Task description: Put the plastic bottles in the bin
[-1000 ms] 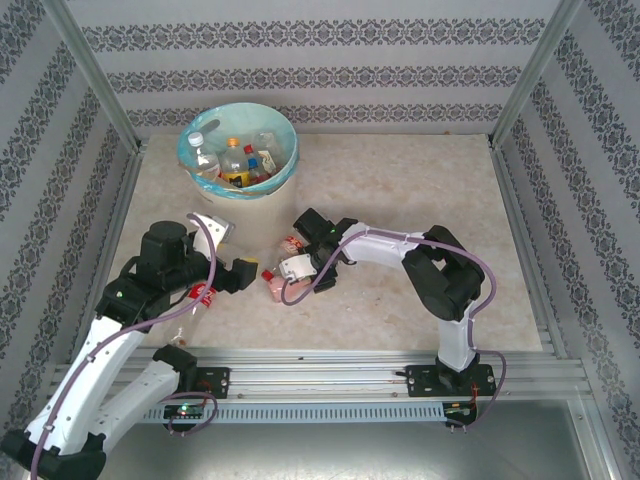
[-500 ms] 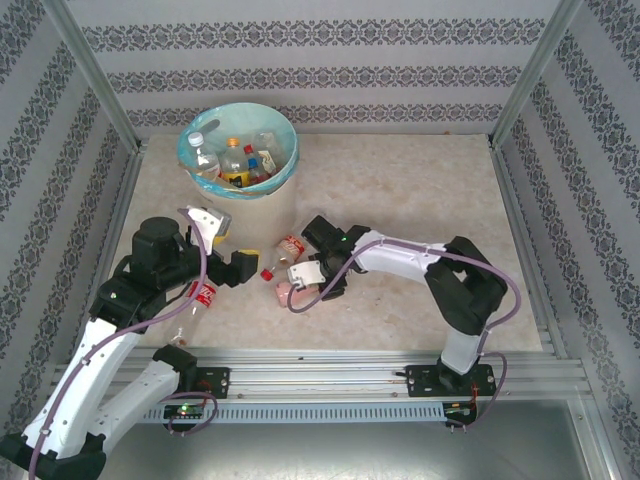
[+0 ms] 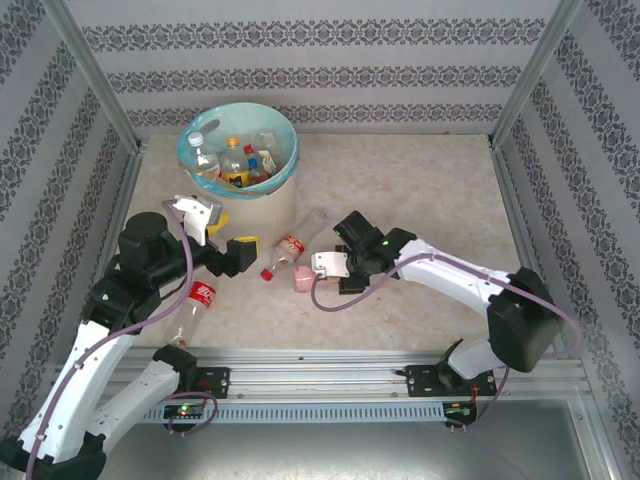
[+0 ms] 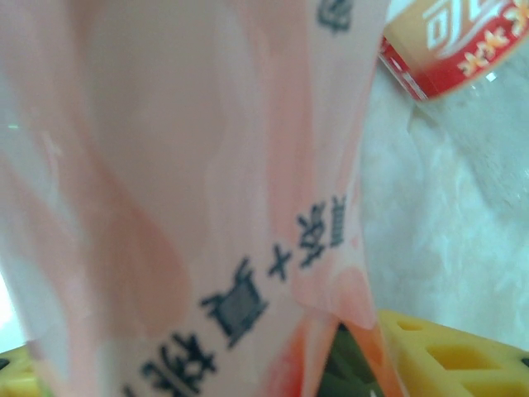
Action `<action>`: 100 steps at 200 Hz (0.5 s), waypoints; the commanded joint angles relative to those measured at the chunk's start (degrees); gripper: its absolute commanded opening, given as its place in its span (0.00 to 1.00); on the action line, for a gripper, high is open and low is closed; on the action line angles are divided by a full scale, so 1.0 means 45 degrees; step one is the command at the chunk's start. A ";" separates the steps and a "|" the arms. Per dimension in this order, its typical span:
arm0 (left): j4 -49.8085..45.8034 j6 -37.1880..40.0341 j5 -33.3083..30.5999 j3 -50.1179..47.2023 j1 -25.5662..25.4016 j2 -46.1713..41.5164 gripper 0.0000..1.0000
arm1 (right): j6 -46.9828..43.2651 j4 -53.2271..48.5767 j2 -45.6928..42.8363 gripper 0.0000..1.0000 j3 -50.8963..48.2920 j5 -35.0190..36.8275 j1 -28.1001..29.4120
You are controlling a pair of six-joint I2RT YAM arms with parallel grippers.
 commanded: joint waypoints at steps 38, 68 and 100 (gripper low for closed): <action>0.1358 -0.0845 -0.0320 0.0548 -0.0135 0.0107 0.96 | 0.0812 0.0064 -0.1960 0.46 -0.1374 -0.0081 -0.0838; 0.1787 -0.1285 -0.0180 0.0364 -0.0125 0.0227 0.96 | 0.1218 0.0304 -0.2375 0.45 -0.1544 -0.0085 -0.1084; 0.2260 -0.1314 0.0093 0.0348 -0.0126 0.0476 0.96 | 0.2280 0.0642 -0.3277 0.44 -0.1418 -0.0654 -0.1593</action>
